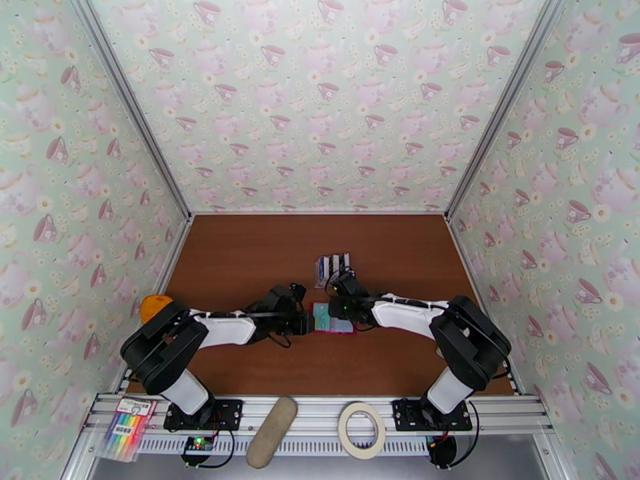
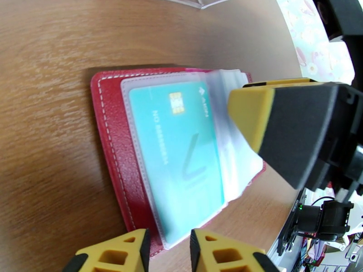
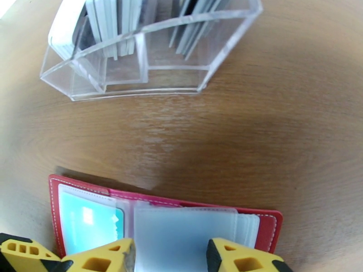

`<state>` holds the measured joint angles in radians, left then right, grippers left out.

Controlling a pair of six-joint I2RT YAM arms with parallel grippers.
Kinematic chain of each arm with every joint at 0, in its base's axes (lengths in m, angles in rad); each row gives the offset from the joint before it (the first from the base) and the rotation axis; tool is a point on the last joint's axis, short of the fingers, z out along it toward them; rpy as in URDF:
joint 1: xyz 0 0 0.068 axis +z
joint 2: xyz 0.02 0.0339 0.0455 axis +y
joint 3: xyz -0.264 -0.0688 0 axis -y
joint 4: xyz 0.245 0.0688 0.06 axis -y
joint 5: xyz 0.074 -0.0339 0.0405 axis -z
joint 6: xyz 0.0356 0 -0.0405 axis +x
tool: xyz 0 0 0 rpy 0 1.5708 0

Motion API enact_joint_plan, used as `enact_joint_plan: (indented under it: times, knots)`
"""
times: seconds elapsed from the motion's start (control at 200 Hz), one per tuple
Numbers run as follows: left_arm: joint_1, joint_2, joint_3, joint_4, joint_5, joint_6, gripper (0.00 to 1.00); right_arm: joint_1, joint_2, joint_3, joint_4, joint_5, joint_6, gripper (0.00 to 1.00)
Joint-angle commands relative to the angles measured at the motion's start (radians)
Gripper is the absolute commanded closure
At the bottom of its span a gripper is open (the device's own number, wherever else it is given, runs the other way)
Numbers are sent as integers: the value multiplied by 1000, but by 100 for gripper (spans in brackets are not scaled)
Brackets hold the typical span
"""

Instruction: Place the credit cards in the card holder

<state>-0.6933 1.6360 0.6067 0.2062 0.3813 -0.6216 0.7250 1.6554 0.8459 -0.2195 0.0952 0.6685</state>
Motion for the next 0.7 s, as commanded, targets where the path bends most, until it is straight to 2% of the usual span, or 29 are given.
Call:
enact_joint_plan:
  times: [0.0, 0.2, 0.696]
  knots:
    - [-6, 20, 13, -14, -7, 7, 70, -2, 5, -17, 28, -34, 7, 52]
    - [-5, 28, -17, -7, 3, 7, 66, 0, 3, -30, 52, -71, 22, 52]
    - [0, 63, -65, 78, 59, 1, 47, 1, -29, -78, 178, -199, 111, 52]
